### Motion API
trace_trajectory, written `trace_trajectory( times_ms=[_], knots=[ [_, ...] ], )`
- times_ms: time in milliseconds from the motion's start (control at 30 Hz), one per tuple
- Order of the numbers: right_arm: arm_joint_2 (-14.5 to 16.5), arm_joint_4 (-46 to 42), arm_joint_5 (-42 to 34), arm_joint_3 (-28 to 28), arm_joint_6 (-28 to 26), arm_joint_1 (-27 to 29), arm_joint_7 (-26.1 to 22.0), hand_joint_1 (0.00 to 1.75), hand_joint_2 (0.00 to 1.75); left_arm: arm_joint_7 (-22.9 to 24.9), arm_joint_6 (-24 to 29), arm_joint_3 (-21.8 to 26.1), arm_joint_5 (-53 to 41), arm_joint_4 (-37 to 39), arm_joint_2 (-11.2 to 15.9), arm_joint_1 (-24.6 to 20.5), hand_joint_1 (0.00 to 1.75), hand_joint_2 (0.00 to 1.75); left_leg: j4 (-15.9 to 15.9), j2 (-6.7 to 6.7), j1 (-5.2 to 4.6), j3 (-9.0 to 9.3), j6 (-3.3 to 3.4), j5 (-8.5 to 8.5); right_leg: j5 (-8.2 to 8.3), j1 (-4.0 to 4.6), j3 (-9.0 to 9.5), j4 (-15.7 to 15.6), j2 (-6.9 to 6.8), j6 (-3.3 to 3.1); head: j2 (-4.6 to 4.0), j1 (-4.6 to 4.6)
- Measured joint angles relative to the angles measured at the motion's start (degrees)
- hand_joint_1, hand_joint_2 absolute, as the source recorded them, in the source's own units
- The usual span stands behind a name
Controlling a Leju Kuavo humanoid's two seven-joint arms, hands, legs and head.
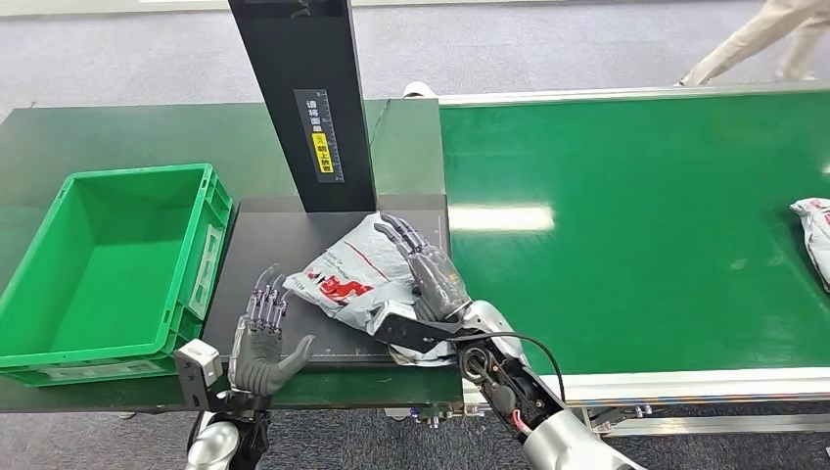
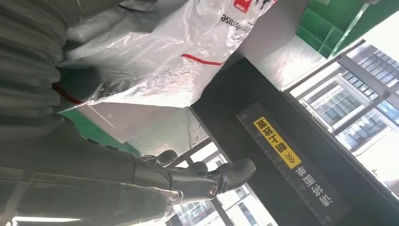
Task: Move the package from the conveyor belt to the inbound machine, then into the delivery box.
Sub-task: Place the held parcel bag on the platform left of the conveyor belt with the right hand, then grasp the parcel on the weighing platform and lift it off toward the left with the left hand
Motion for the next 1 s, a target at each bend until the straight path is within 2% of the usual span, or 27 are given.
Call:
trace_trajectory(
  times_ms=[333, 567, 667, 800, 1000],
  knots=[
    [0.0, -2.5, -7.7, -4.1, 1.1, 2.8, -4.5, 0.00, 1.75, 0.2, 3.5, -1.2, -4.7, -0.2, -0.1, 0.0, 0.00, 1.75, 0.0, -0.01, 0.00, -0.01, 0.00, 0.00, 0.00, 0.00, 0.00, 0.0, 0.00, 0.00, 0.00, 0.01],
    [-0.1, -7.7, -13.3, -6.1, 1.7, 6.3, -7.0, 0.00, 1.75, 0.5, 6.0, -3.3, -7.4, -0.8, -0.3, -0.5, 0.00, 1.75, 0.0, -0.01, 0.00, -0.01, 0.00, 0.00, 0.00, 0.00, -0.02, 0.0, 0.00, 0.00, 0.00, 0.00],
    [-0.2, -10.6, -16.0, -6.9, 2.8, 7.8, -7.4, 0.00, 1.75, 1.2, 12.4, -5.3, -14.2, -0.9, -0.3, -1.3, 0.00, 1.75, 0.0, -0.01, 0.00, -0.01, 0.00, 0.00, 0.00, -0.01, -0.02, 0.0, -0.01, 0.00, 0.00, 0.01],
    [-0.4, -14.3, -15.6, -7.5, 0.9, 9.5, -7.5, 0.00, 1.75, 3.1, 22.5, -8.6, -25.0, -0.8, -0.5, -2.6, 0.00, 1.75, 0.0, 0.00, -0.01, 0.00, 0.00, 0.00, 0.00, -0.01, -0.02, 0.0, 0.00, 0.00, 0.00, 0.00],
    [-0.5, -17.4, -15.9, -7.6, 1.0, 11.1, -7.5, 0.00, 1.75, 10.2, 33.7, -13.1, -41.5, 0.3, -0.6, -4.8, 0.00, 1.75, 0.0, 0.00, 0.00, 0.00, 0.00, 0.00, 0.00, -0.01, -0.02, 0.0, 0.00, 0.00, 0.00, 0.00]
  ],
)
